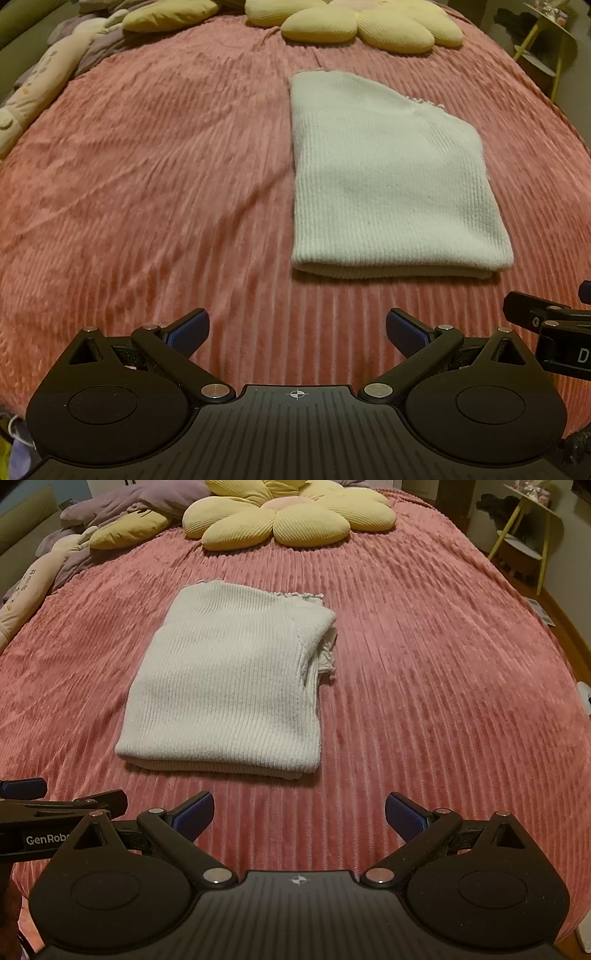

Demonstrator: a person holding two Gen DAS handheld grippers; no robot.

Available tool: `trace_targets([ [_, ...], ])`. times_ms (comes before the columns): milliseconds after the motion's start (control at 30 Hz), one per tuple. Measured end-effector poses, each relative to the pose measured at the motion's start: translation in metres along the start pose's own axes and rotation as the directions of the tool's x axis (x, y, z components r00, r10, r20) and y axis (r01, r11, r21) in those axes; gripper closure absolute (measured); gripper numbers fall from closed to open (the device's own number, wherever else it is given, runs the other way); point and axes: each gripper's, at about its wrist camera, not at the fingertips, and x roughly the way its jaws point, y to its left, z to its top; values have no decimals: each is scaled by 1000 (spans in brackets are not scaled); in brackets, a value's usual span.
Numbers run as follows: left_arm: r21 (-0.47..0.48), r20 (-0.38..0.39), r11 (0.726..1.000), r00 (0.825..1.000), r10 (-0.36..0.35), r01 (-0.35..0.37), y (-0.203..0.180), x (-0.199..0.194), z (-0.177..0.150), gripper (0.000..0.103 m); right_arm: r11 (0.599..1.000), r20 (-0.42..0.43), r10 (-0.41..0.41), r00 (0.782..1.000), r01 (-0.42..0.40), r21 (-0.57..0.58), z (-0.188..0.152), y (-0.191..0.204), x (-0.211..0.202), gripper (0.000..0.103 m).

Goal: Fold small clothes

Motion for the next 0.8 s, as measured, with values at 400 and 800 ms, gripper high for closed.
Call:
trace_targets([
  [400,-6,-13,1000,1000,-10,10,-2,0,2,0,1000,-5,0,1000,1,10,1,-4,-1,4],
  [800,-9,-22,1000,1000,-18,18,-3,1,2,0,1000,-2,3,1000,-3,8,1,-4,-3,4],
])
